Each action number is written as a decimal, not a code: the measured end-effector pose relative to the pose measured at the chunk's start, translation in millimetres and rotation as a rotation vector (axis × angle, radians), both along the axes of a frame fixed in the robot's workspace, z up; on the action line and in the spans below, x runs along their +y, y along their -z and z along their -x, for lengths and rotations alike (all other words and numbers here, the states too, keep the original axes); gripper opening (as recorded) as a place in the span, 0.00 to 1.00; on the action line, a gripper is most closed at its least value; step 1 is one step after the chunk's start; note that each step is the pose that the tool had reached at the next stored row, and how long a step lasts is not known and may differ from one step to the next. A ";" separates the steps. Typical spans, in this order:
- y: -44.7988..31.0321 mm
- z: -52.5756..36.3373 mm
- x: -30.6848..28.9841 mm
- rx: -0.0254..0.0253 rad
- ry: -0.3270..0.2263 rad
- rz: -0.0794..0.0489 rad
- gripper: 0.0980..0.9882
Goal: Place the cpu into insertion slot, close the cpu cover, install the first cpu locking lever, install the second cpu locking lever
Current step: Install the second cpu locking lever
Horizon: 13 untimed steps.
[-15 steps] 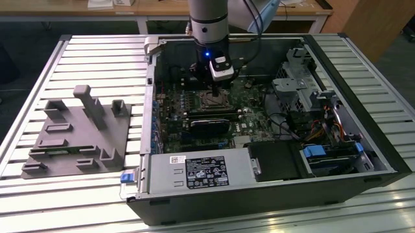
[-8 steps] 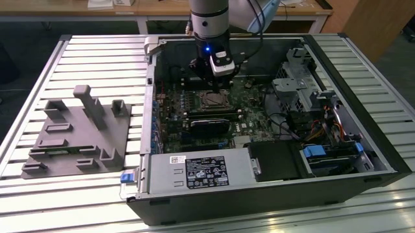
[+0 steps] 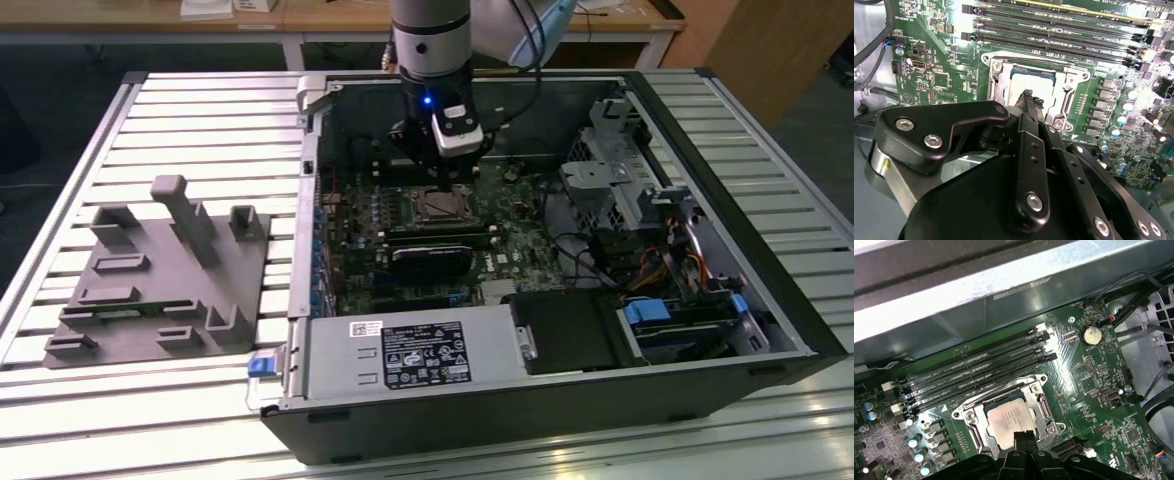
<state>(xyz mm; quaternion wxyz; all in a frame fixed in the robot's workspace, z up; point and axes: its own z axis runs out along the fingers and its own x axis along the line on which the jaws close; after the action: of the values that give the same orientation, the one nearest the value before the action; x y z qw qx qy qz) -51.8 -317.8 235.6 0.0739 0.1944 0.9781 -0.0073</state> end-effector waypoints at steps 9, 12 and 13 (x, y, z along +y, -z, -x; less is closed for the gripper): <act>0.1 -0.2 -7.3 -0.0002 0.000 0.000 0.01; 0.1 -0.3 -11.1 -0.0002 0.000 0.000 0.01; 0.1 -0.3 -12.6 -0.0002 0.000 0.000 0.01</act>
<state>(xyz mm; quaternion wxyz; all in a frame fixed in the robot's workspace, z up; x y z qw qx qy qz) -51.5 -330.4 235.5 0.0740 0.1944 0.9781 -0.0074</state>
